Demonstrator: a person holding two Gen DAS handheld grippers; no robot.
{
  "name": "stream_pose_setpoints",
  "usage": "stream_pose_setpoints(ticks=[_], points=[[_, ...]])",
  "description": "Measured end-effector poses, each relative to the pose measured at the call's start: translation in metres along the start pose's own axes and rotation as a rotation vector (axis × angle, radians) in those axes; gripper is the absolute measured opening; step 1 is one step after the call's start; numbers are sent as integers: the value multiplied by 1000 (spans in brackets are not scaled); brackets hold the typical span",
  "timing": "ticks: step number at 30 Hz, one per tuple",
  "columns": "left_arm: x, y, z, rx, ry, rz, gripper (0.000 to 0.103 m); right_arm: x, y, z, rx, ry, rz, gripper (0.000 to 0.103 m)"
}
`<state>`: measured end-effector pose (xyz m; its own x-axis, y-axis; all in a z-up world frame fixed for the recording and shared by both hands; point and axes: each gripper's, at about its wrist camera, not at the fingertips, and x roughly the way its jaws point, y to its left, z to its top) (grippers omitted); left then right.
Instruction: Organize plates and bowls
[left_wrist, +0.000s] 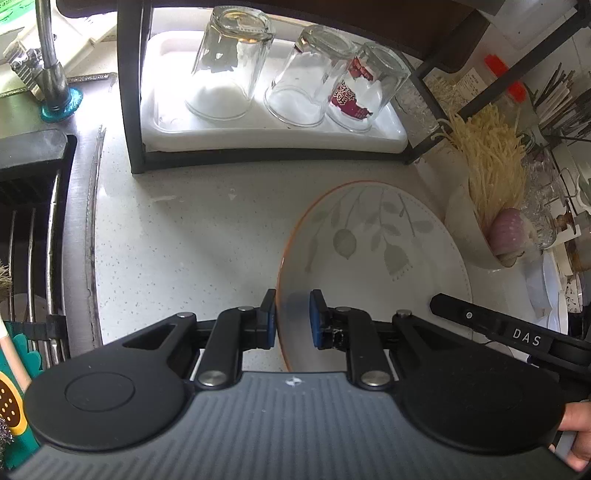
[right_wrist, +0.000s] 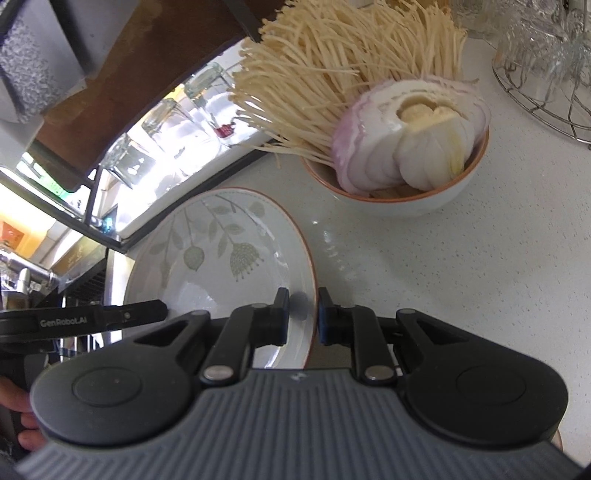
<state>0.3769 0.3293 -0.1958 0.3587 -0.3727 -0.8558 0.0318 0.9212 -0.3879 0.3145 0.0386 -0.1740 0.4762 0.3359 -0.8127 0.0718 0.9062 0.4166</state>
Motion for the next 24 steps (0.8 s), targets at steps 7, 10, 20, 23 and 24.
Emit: stream_pose_setpoints(ticks=[7, 10, 20, 23, 24], points=[[-19, -6, -3, -17, -34, 4, 20, -13, 4, 4, -17, -25, 32, 18], [-30, -12, -7, -9, -48, 7, 20, -21, 2, 2, 5, -38, 49, 18], [-58, -48, -36, 0, -101, 10, 20, -61, -9, -9, -16, -101, 68, 18], [-65, -62, -47, -1, -122, 17, 20, -75, -18, -14, -15, -118, 79, 18], [-68, -67, -51, 1, -128, 19, 20, -79, -22, -16, -3, -125, 92, 18]])
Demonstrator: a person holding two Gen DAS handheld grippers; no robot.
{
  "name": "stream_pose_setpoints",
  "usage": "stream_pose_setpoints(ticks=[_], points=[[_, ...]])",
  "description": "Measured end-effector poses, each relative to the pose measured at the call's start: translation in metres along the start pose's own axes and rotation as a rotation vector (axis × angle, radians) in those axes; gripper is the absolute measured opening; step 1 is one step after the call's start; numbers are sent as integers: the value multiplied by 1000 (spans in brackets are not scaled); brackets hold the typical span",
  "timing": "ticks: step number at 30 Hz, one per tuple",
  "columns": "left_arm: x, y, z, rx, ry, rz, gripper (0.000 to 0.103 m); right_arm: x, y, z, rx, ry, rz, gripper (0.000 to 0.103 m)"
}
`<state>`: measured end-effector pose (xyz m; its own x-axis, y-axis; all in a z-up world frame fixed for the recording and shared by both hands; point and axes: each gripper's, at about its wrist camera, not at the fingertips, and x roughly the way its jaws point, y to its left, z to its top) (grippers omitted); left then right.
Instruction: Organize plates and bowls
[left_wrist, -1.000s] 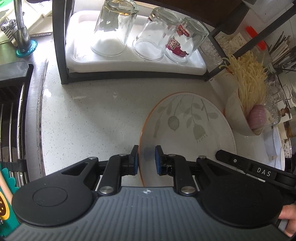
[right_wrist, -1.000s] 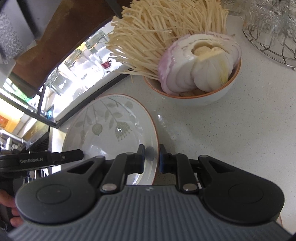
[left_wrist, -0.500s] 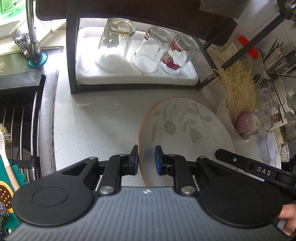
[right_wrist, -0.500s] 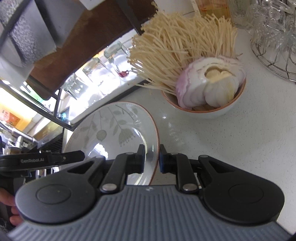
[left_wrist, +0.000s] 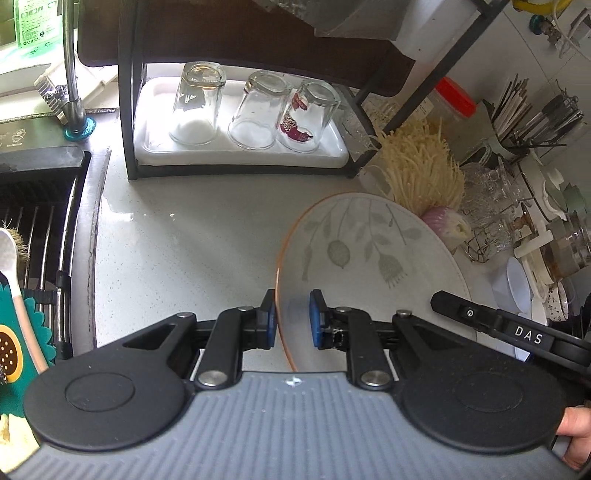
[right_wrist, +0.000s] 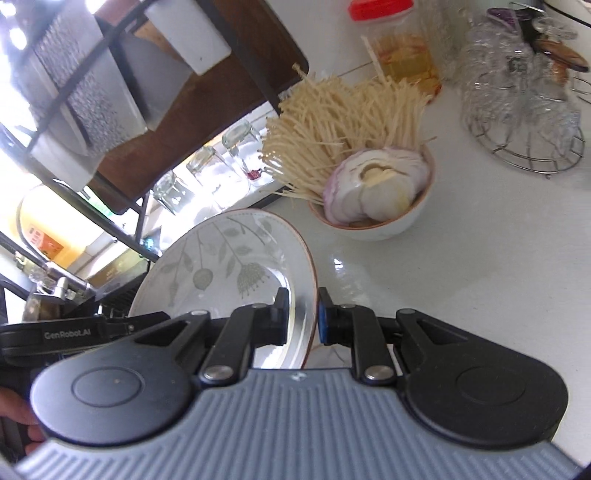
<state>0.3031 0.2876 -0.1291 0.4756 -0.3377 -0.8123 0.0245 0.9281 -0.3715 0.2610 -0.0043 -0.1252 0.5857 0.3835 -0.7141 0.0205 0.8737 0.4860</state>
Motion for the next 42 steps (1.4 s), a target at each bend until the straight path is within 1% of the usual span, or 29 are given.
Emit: stream_pose_setpoints(ticks=[2, 8, 14, 19, 25, 31, 34, 42], points=[[-7, -9, -6, 2, -14, -1, 20, -11, -8, -3, 26, -10, 23, 18], [-26, -35, -19, 5, -55, 2, 20, -40, -18, -7, 21, -43, 58, 18], [-32, -54, -37, 3, -60, 12, 20, -60, -26, -13, -25, -59, 44, 18], [-29, -66, -53, 3, -50, 13, 20, -71, -36, -22, -49, -49, 25, 18], [-16, -75, -71, 12, -16, 33, 20, -75, -47, -33, -74, -13, -6, 18], [4, -79, -89, 12, 51, 50, 21, -68, -52, -42, -128, 64, -81, 18], [13, -81, -96, 28, 76, 54, 22, -67, -57, -47, -128, 82, -109, 18], [26, -87, -98, 72, 126, 82, 23, -62, -63, -56, -117, 110, -143, 20]])
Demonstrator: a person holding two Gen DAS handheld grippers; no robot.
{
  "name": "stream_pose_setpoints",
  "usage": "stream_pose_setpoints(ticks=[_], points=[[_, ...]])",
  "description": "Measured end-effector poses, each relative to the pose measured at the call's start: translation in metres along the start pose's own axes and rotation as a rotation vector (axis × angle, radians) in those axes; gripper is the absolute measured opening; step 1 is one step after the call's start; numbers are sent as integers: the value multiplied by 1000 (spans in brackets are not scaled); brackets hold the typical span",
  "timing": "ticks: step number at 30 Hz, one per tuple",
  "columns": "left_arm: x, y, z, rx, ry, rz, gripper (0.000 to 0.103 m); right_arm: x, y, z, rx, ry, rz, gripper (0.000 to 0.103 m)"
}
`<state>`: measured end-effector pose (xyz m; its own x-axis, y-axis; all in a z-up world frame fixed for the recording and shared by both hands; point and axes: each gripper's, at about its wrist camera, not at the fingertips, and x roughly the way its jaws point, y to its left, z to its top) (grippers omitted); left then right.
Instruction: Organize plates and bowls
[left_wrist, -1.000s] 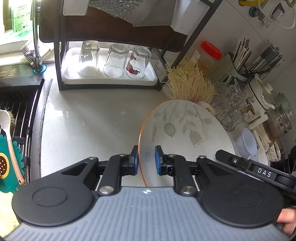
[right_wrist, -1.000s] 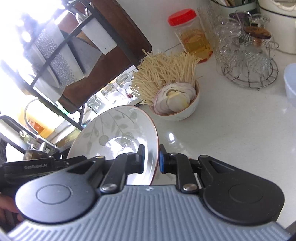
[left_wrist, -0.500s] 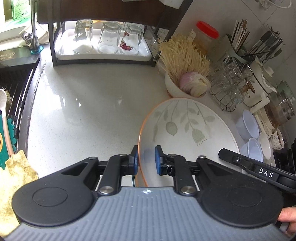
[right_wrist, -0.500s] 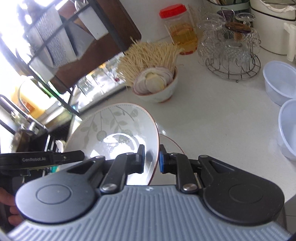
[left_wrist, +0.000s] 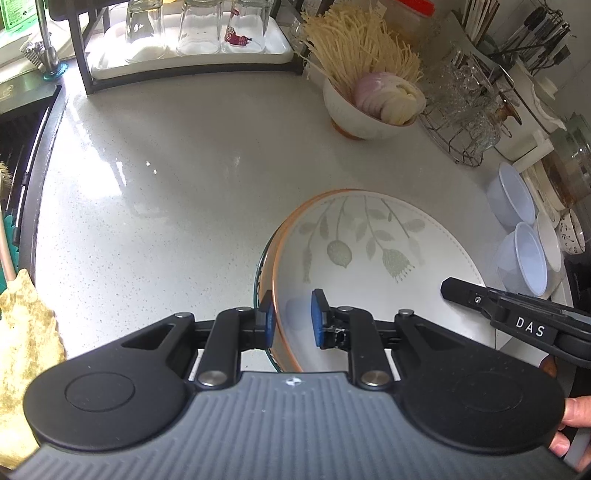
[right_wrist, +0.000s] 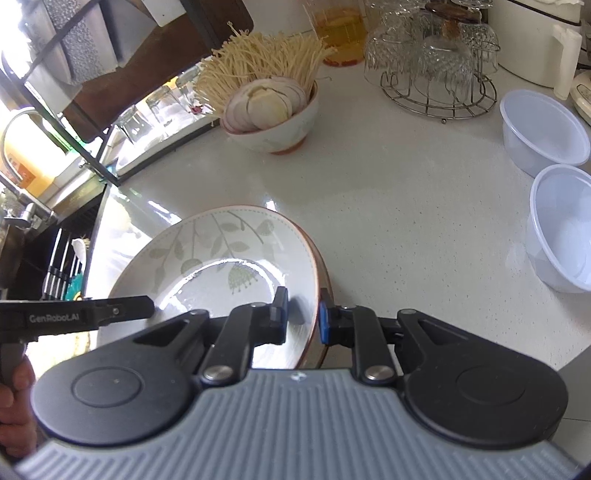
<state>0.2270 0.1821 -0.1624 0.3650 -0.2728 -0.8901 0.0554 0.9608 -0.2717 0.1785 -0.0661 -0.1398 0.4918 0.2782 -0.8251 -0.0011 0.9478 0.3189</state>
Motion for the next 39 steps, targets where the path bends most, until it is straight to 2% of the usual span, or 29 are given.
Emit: stream_pose_setpoints(ticks=[11, 17, 24, 27, 39], points=[[1, 0, 4, -20, 1, -6, 24, 7, -7, 2, 49, 1, 31, 21], [0, 0, 2, -33, 34, -21, 33, 9, -14, 2, 99, 22, 62, 21], [0, 5, 2, -90, 84, -62, 39, 9, -23, 3, 154, 42, 99, 21], [2, 8, 3, -105, 118, -98, 44, 10, -27, 3, 179, 50, 122, 21], [11, 24, 4, -257, 174, -175, 45, 9, -44, 1, 278, 115, 192, 21]])
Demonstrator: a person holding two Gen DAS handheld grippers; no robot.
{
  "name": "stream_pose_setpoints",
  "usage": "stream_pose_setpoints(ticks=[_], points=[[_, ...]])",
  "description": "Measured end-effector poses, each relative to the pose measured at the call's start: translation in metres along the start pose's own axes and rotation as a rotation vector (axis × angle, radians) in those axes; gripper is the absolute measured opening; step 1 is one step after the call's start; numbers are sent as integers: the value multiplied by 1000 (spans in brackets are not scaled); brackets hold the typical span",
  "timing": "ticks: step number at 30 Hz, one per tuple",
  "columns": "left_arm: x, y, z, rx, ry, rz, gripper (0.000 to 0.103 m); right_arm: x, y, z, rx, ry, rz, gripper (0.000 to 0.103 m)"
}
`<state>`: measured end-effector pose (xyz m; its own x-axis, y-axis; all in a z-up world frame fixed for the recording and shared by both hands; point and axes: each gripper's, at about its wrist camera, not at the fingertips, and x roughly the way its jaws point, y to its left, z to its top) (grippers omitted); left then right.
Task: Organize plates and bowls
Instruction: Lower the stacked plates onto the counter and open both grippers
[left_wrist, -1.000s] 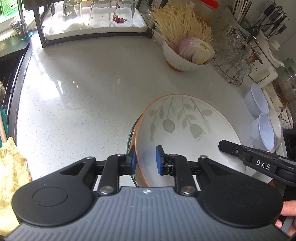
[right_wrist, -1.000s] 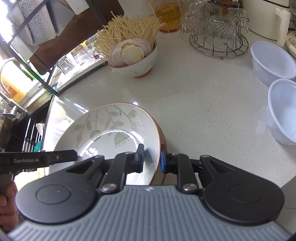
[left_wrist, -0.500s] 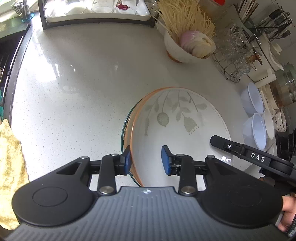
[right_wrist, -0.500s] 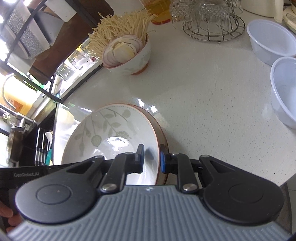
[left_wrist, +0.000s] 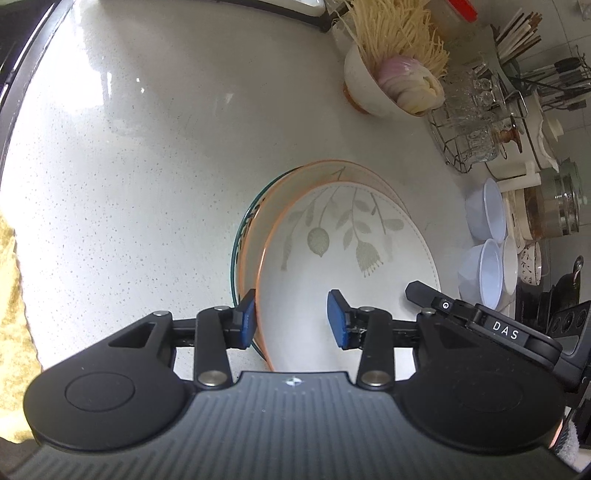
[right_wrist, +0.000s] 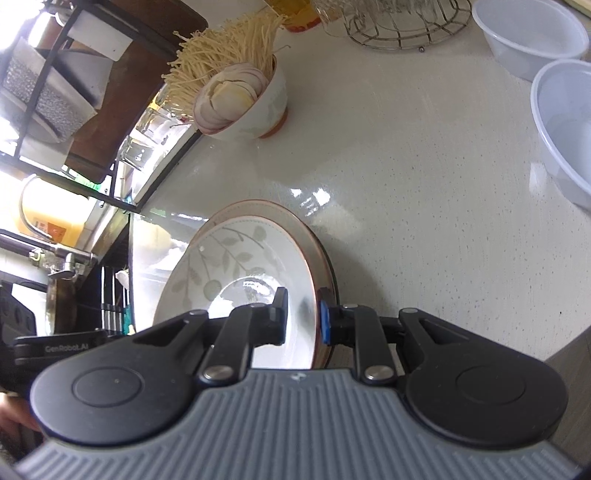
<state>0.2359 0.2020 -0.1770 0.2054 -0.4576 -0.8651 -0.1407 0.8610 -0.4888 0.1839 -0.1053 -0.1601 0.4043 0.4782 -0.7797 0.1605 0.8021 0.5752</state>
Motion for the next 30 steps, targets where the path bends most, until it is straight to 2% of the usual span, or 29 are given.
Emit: stream_pose_setpoints(ticks=[8, 9, 12, 15, 24, 27, 30], points=[[2, 3, -3, 11, -11, -1, 43, -13, -5, 6, 70, 23, 14, 21], [2, 2, -3, 16, -14, 4, 38, -16, -5, 7, 68, 15, 2, 21], [1, -2, -4, 59, -54, 65, 17, -23, -6, 11, 70, -17, -23, 21], [-2, -6, -2, 104, -92, 123, 9, -25, -11, 17, 98, -29, -2, 21], [-4, -8, 5, 134, -92, 123, 9, -9, -12, 21, 98, 22, 11, 21], [-6, -9, 4, 131, -100, 128, 10, -3, -9, 21, 70, 24, -3, 19], [-10, -11, 1, 126, -114, 134, 11, 4, -9, 21, 43, 41, -28, 10]])
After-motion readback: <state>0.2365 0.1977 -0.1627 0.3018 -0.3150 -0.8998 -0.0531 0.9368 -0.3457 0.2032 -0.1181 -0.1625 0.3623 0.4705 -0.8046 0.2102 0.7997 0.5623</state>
